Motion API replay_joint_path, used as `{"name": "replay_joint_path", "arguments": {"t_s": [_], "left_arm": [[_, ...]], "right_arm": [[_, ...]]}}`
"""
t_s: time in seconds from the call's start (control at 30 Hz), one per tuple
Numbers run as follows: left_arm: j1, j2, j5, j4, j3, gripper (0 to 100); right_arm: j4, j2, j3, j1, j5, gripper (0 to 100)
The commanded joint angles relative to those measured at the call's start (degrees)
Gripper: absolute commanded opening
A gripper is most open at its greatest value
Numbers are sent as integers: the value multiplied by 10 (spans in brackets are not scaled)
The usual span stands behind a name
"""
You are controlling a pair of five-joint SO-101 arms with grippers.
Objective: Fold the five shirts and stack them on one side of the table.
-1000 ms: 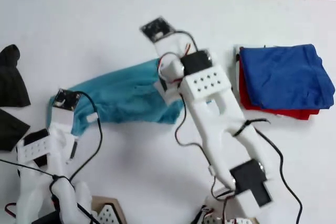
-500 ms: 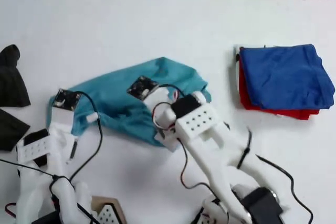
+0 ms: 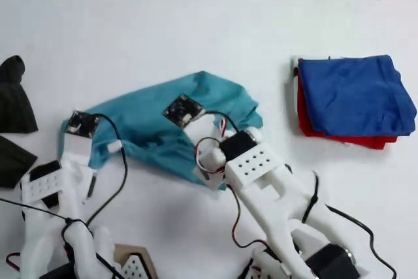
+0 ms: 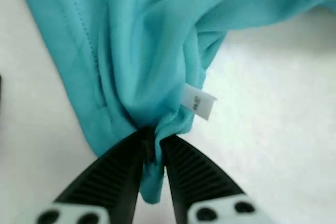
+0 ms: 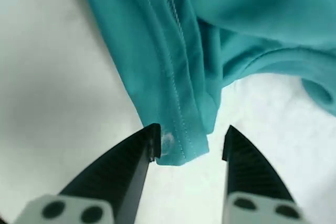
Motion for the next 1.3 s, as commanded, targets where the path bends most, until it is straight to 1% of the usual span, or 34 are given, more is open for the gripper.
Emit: {"name": "replay_joint_path", "arguments": {"t_s": [0.0,0.17,0.3,0.5,0.6,0.9,0.97,1.17,1.27], "left_arm": [[-3,-11,3,-7,0,26],[-3,-11,2,-7,0,26],[-3,-11,1,-7,0,26],[-3,-11,1,-7,0,26],[-3,-11,2,-7,0,26],[-3,-11,1,-7,0,26],[-3,-11,0,-7,0,26],[-3,-11,0,-7,0,26],[-3,-11,-1,-7,0,26]], "right_arm": [[-19,26,0,16,-4,198],[-57,62,0,73,-4,198],[-40,88,0,74,-4,188],[-5,95,-1,33,-4,46],[15,97,0,11,-4,68],[14,98,4,4,-4,229],[15,98,4,3,-4,232],[12,99,4,3,-4,185],[13,100,4,4,-4,180]]}}
